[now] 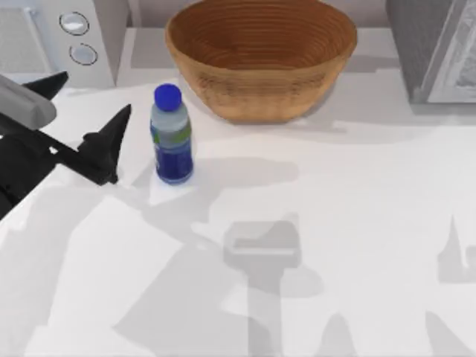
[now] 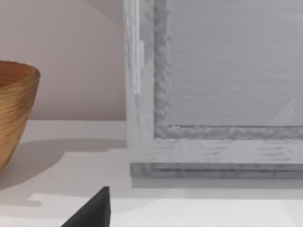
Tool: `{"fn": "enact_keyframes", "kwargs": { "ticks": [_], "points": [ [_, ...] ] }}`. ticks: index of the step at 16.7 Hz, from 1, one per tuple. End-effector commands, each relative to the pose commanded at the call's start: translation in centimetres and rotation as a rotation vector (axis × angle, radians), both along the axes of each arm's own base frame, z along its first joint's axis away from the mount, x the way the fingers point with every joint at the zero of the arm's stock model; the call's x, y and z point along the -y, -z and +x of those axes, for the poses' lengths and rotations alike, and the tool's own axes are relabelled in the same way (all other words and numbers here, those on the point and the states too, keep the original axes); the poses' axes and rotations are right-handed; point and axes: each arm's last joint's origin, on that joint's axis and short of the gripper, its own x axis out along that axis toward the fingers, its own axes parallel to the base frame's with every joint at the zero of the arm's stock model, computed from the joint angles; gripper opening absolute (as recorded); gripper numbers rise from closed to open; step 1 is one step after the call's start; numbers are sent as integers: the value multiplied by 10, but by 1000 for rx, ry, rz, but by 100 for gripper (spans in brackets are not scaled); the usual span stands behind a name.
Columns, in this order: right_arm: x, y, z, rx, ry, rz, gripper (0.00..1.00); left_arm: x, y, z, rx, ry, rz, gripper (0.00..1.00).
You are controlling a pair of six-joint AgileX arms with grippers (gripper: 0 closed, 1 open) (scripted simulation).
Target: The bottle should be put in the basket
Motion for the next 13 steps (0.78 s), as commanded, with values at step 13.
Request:
{"fn": "enact_keyframes", "kwargs": {
  "ticks": [13],
  "points": [
    [0, 0, 0, 0, 0, 0, 100, 14, 111, 32, -26, 219, 25, 100]
  ]
}}
